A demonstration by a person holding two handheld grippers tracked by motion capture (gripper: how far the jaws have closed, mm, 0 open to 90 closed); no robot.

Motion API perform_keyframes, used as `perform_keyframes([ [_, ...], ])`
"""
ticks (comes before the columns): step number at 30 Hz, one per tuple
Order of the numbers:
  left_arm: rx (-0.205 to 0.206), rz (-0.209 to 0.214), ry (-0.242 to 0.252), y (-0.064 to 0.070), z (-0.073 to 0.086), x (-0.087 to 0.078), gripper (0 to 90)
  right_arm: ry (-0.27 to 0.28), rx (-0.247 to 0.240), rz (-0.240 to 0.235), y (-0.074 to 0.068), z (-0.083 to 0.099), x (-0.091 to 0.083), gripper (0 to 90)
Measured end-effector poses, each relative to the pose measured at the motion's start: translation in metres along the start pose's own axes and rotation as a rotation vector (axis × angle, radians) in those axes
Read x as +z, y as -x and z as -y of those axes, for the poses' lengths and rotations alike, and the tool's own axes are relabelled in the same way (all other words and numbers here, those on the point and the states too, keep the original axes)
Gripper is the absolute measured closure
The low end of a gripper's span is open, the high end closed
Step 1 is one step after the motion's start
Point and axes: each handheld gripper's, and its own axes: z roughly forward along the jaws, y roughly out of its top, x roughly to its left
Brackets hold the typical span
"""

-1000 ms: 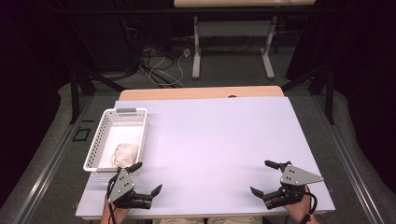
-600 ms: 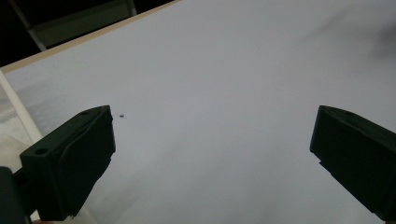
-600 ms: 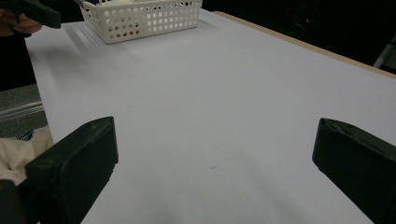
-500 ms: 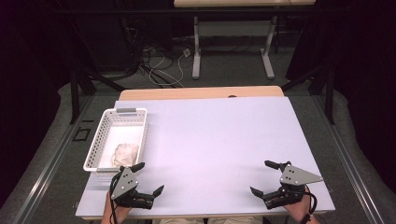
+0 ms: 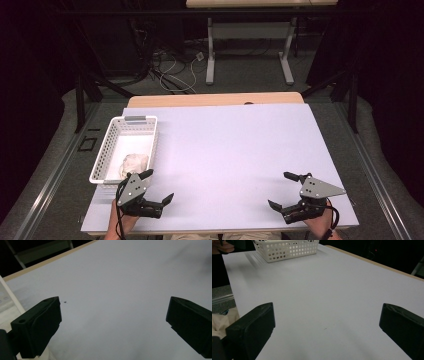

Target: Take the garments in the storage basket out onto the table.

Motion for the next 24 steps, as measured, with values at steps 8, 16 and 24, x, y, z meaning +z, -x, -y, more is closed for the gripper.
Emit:
perform_keyframes([
  [8, 0.007, -0.002, -0.005, -0.004, -0.007, -0.002, 0.1, -0.004, -0.006, 0.004, -0.001, 0.000, 0.000, 0.0],
  [16, -0.003, 0.008, -0.024, -0.015, -0.013, -0.006, 0.1, -0.001, -0.015, 0.008, -0.004, 0.000, 0.000, 0.0],
  [24, -0.003, 0.006, -0.042, -0.025, -0.016, -0.007, 0.1, 0.002, -0.016, 0.015, -0.002, 0.000, -0.002, 0.0],
])
